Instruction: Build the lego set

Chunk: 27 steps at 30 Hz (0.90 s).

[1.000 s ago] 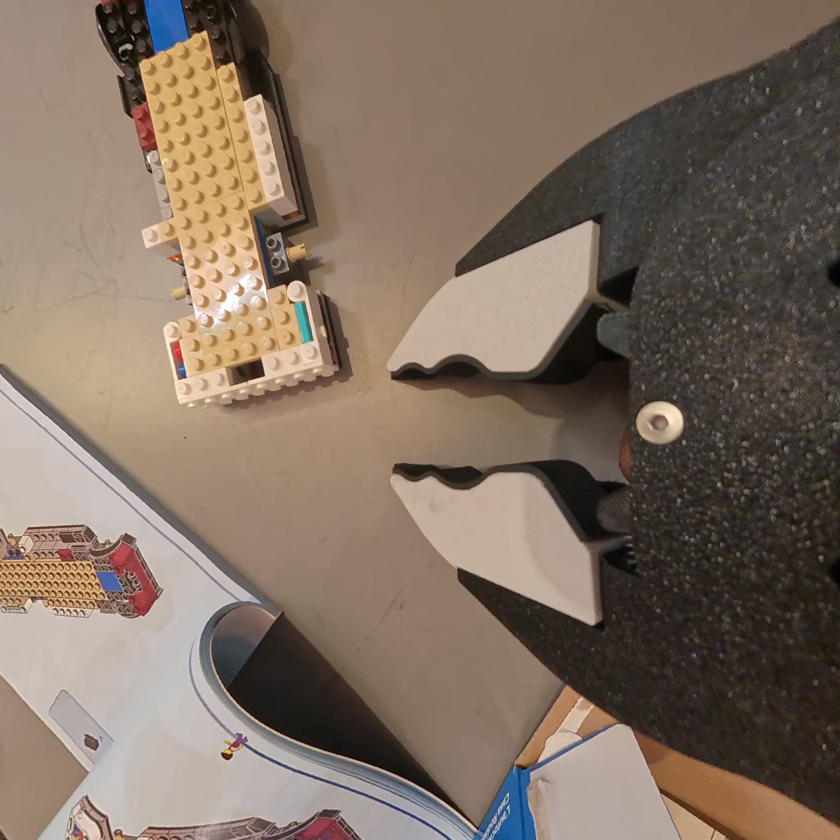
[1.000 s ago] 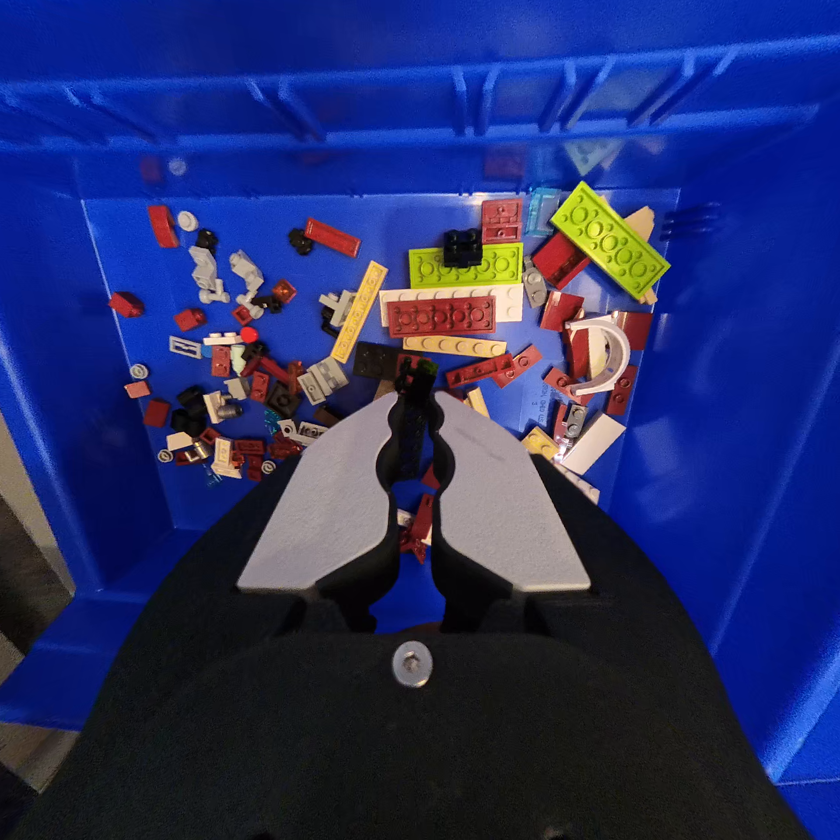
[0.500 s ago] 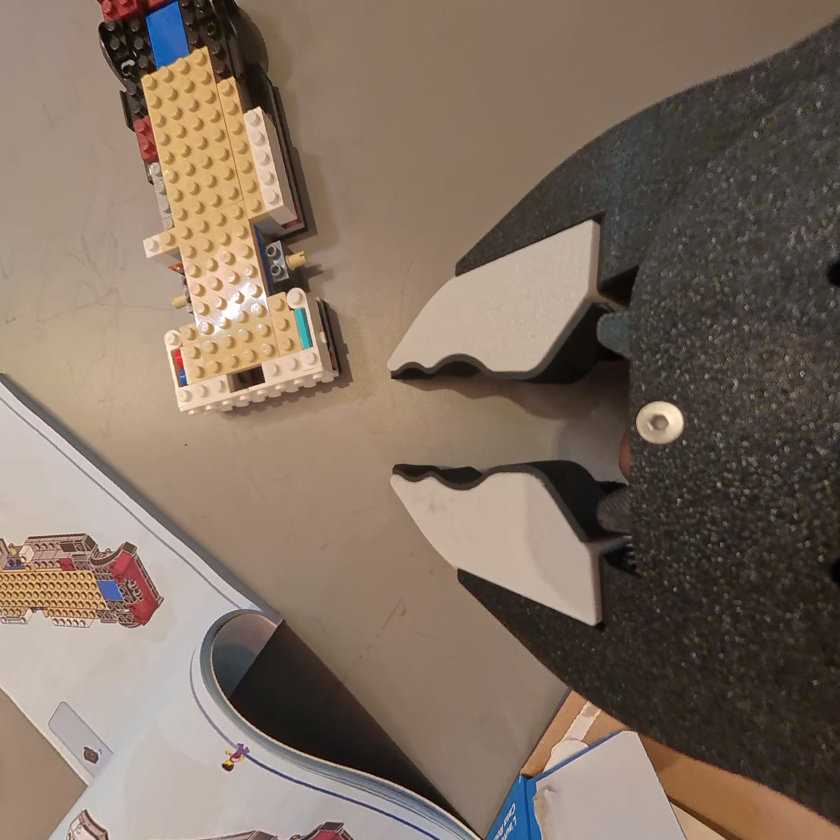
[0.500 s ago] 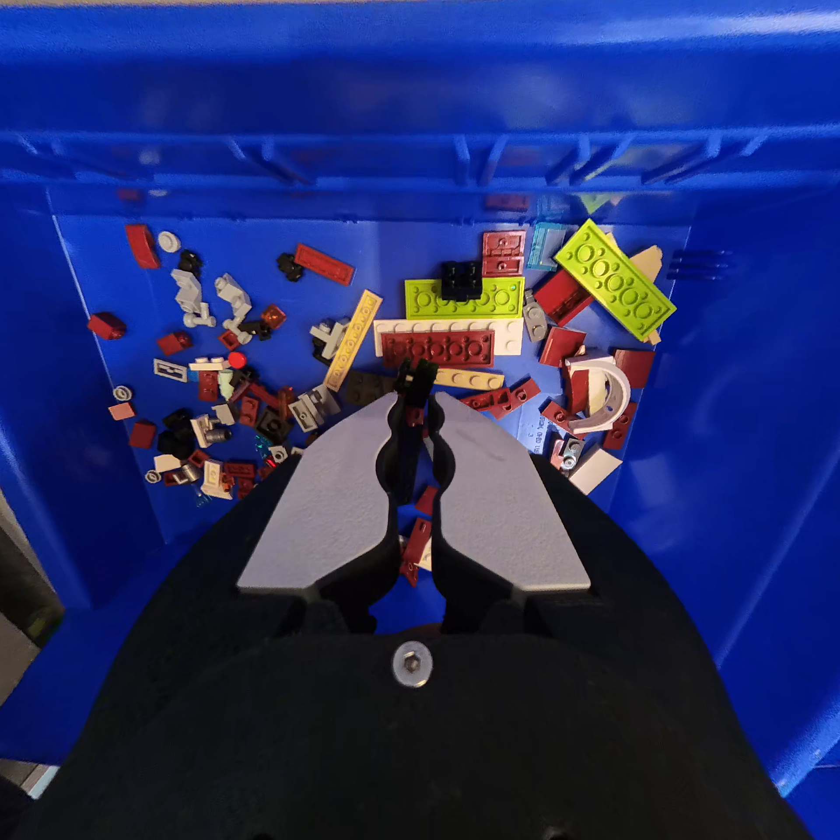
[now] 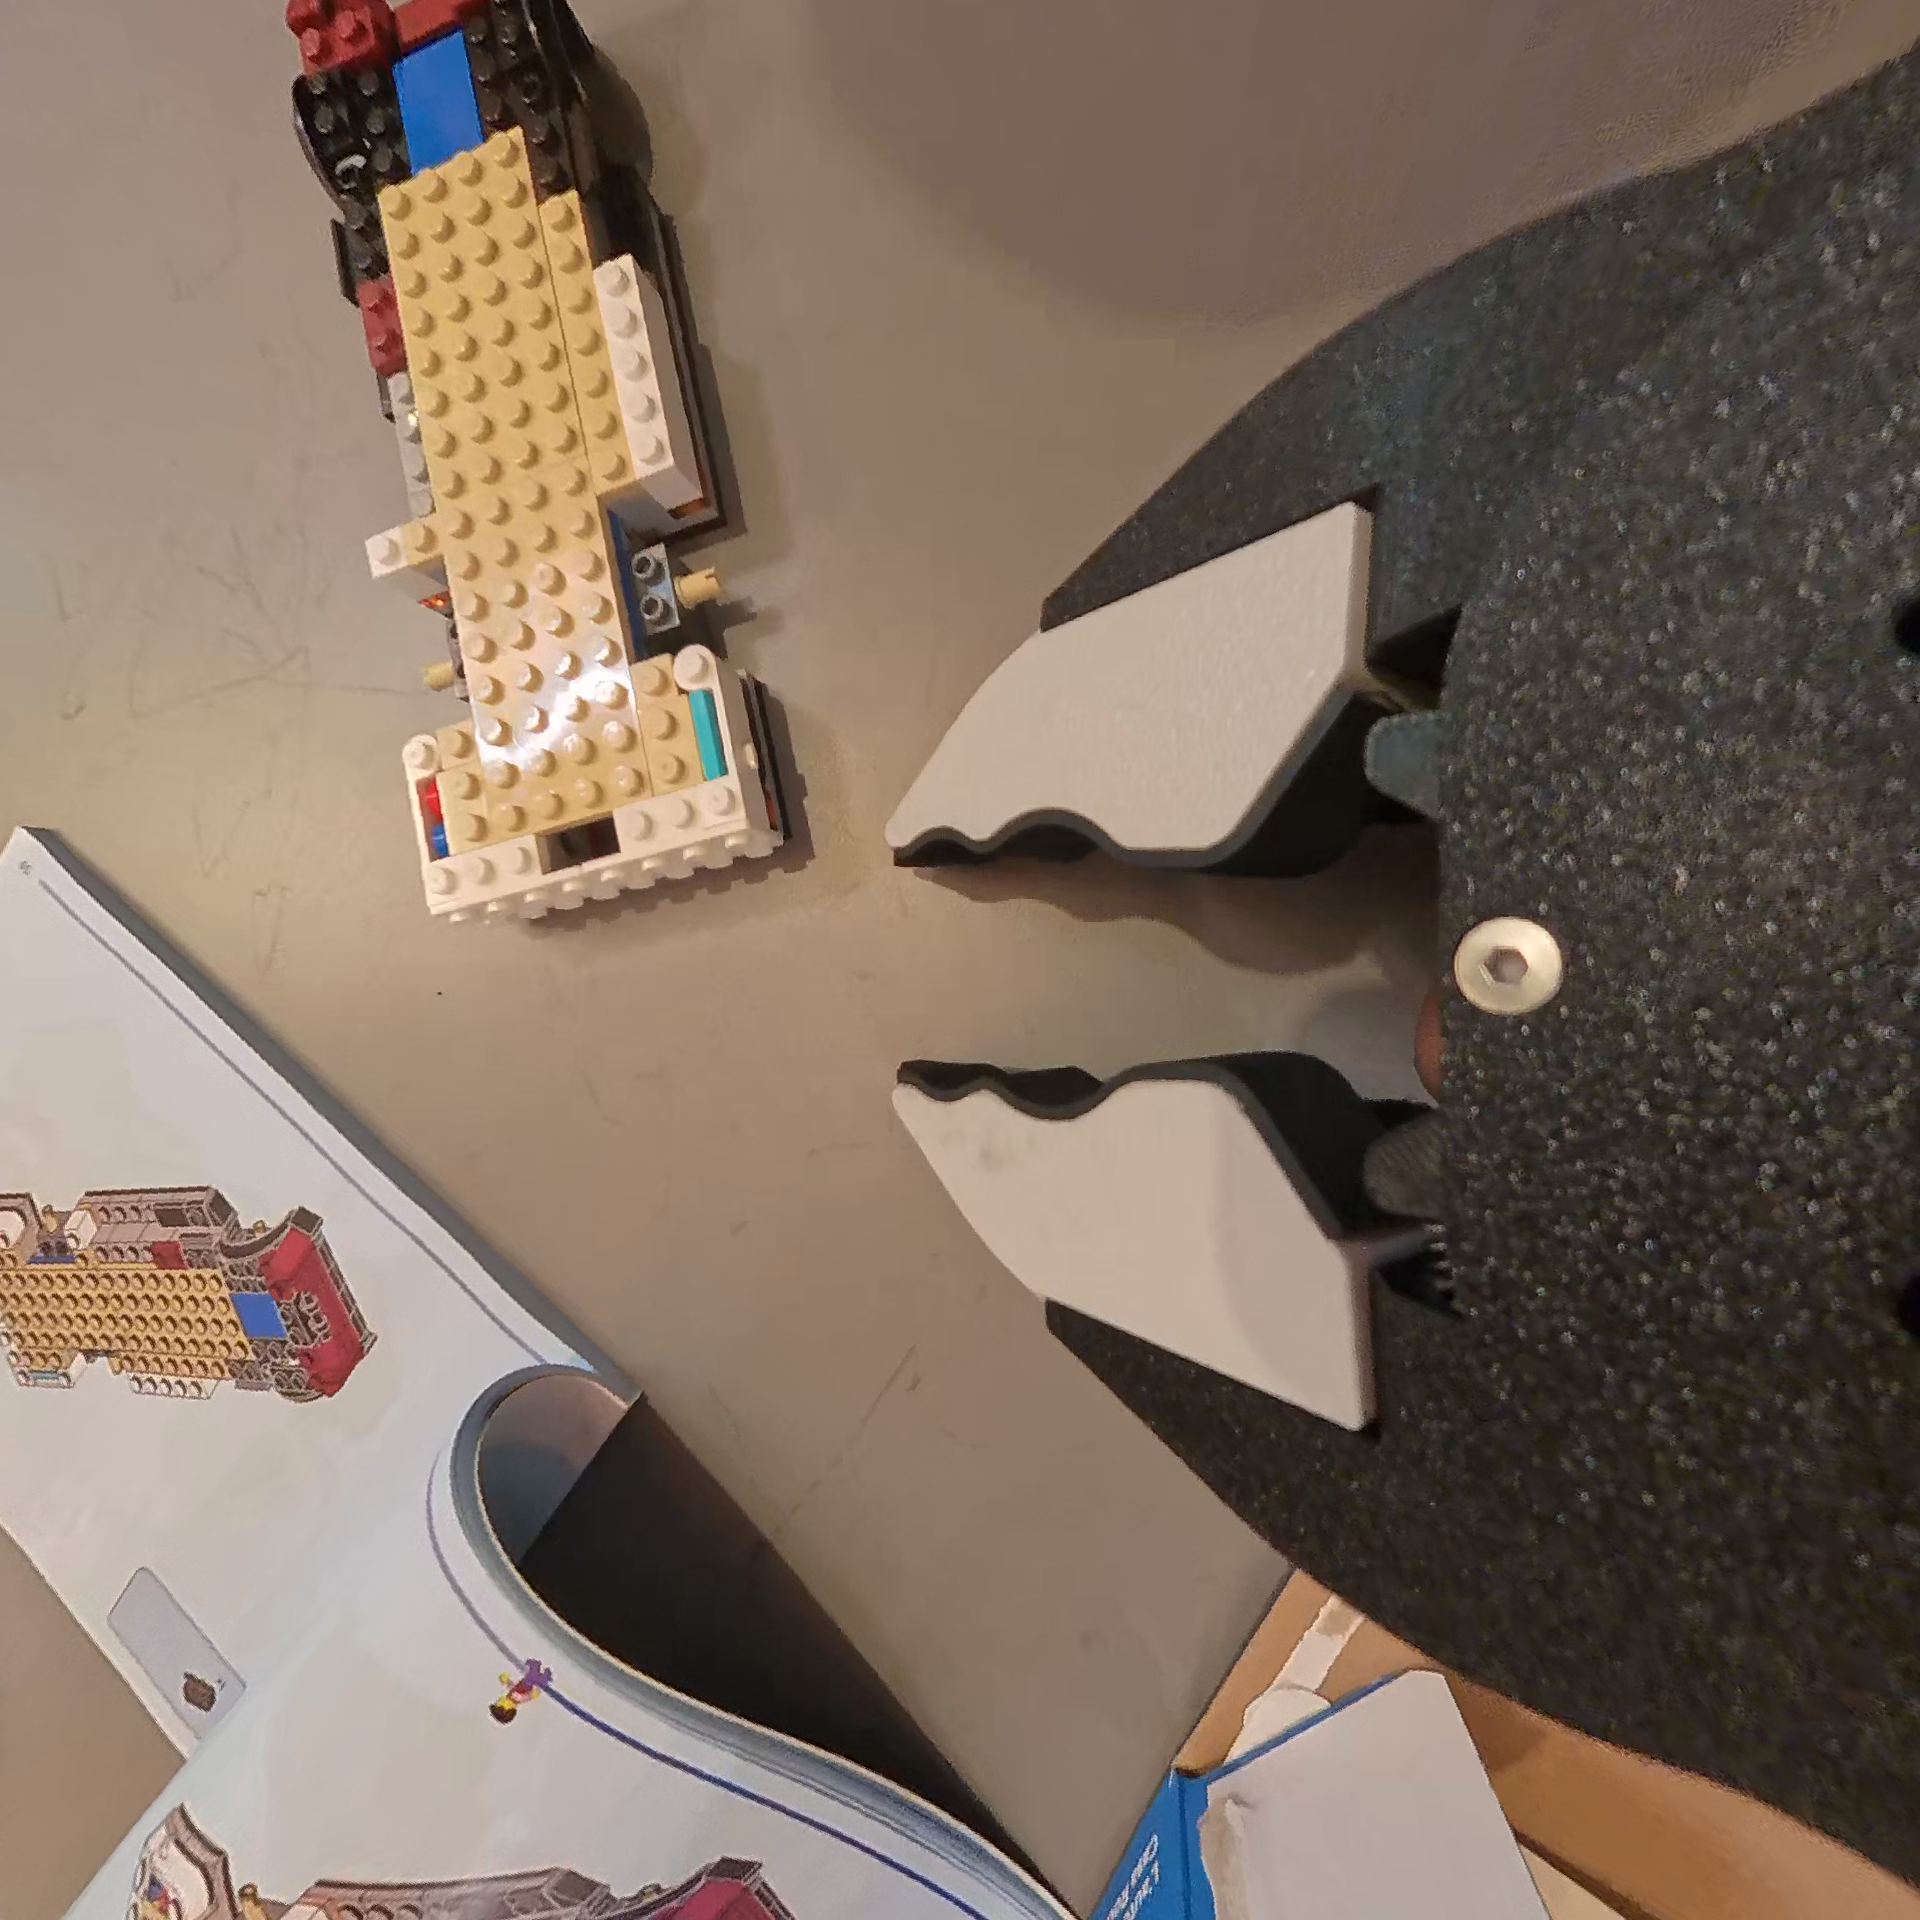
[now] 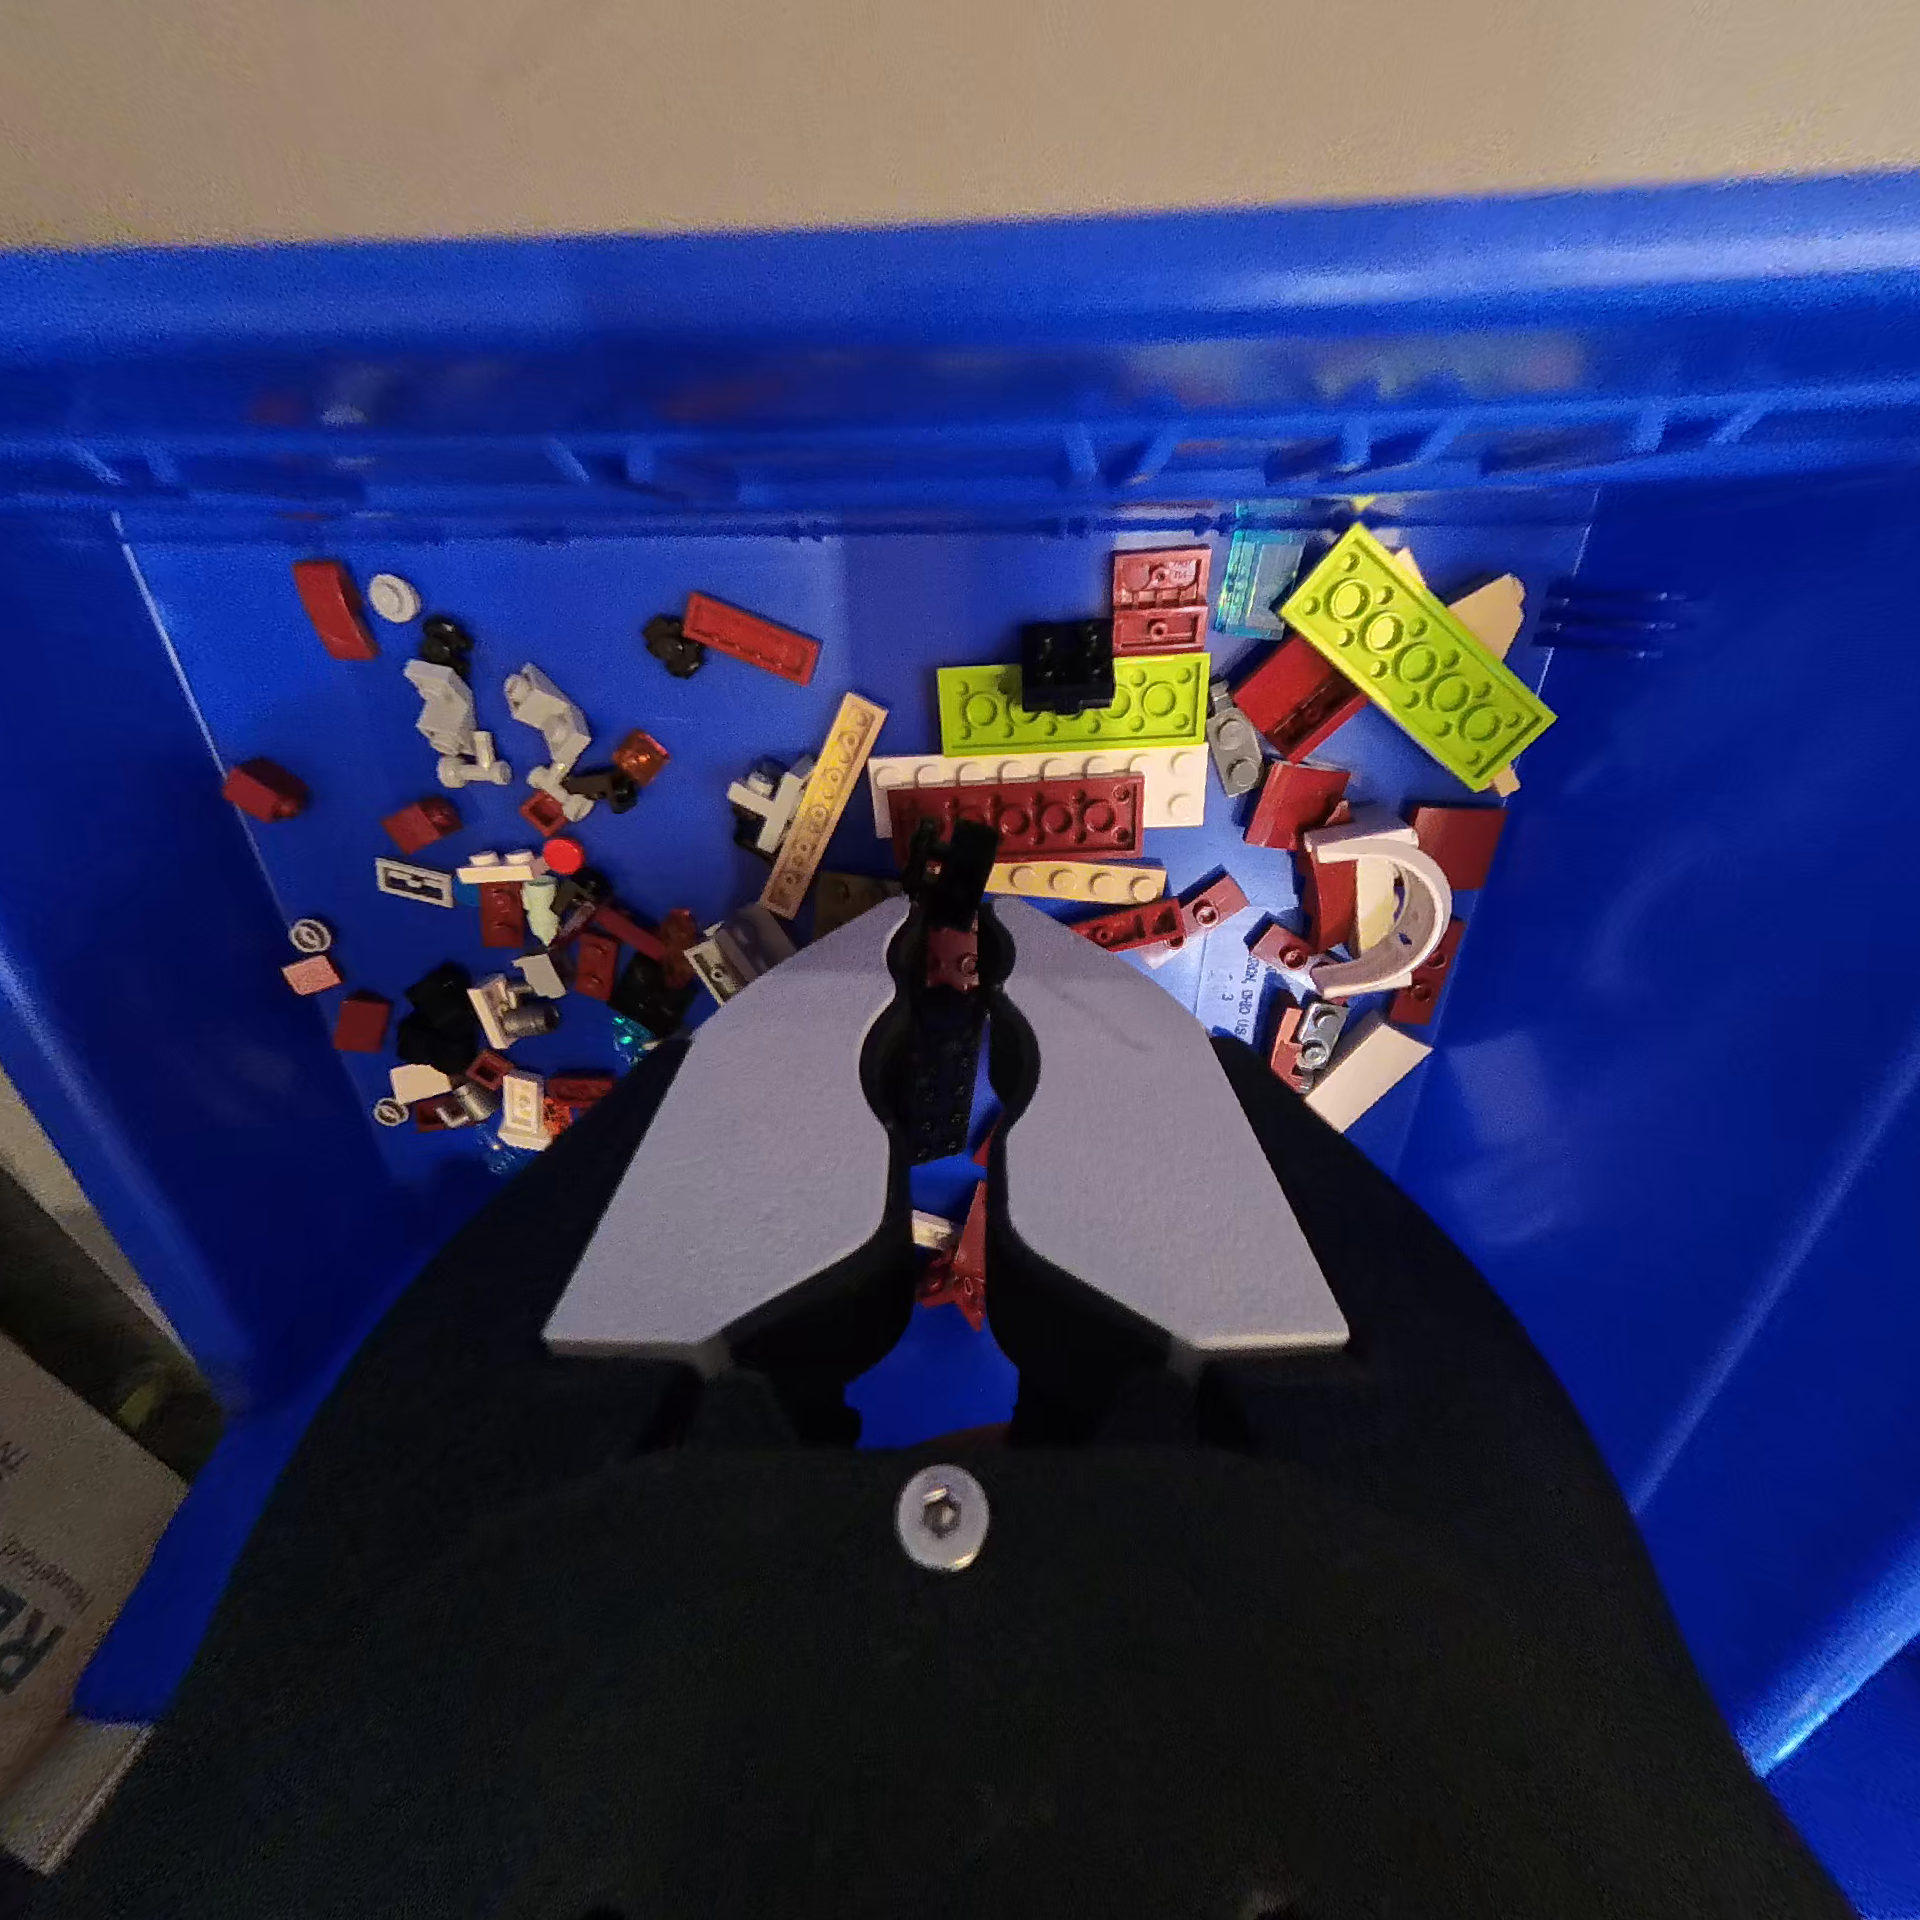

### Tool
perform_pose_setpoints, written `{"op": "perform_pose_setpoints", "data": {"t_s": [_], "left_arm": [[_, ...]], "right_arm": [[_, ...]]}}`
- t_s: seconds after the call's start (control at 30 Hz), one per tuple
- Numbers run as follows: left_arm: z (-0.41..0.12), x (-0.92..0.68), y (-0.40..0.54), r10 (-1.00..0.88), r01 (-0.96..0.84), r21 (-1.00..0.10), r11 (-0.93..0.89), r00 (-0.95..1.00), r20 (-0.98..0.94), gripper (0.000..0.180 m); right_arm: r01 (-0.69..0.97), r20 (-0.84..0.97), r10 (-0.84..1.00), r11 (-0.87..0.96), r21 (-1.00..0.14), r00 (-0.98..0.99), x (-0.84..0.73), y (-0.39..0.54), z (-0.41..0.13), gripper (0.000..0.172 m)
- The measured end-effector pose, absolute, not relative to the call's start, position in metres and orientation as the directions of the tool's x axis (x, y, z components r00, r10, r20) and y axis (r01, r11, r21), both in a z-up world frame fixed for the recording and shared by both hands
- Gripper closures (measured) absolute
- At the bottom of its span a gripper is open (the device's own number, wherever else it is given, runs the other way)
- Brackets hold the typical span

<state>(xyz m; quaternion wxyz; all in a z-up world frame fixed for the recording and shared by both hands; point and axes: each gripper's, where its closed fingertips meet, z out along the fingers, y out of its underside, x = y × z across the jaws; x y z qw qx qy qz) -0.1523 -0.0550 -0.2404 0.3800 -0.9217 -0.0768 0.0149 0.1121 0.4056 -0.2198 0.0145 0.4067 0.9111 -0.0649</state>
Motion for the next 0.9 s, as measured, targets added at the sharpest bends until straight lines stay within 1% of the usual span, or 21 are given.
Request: {"op": "perform_pose_setpoints", "data": {"t_s": [0.3, 0.43, 0.57, 0.67, 0.77, 0.9], "left_arm": [[-0.226, -0.151, -0.056, 0.141, 0.131, -0.77, -0.624, 0.989, 0.054, 0.144], [-0.227, -0.148, -0.058, 0.136, 0.127, -0.766, -0.63, 0.989, 0.053, 0.144], [-0.231, -0.146, -0.06, 0.131, 0.095, -0.749, -0.656, 0.991, 0.011, 0.144], [-0.233, -0.144, -0.06, 0.124, 0.061, -0.735, -0.675, 0.992, -0.031, 0.144], [-0.234, -0.143, -0.061, 0.121, 0.037, -0.729, -0.683, 0.991, -0.063, 0.144], [-0.234, -0.145, -0.063, 0.145, 0.047, -0.729, -0.683, 0.987, -0.072, 0.144]], "right_arm": [[0.794, -0.053, 0.792, 0.605, -0.052, -0.608, 0.106, 0.402, -0.199, 0.163], [0.81, -0.034, 0.81, 0.585, -0.025, -0.586, 0.106, 0.394, -0.186, 0.163], [0.821, -0.014, 0.821, 0.571, -0.002, -0.571, 0.106, 0.386, -0.177, 0.163], [0.832, -0.001, 0.832, 0.555, -0.007, -0.555, 0.104, 0.377, -0.167, 0.163], [0.847, 0.015, 0.848, 0.531, -0.04, -0.53, 0.101, 0.361, -0.15, 0.163], [0.864, 0.016, 0.878, 0.474, -0.168, -0.478, 0.086, 0.319, -0.124, 0.163]]}}
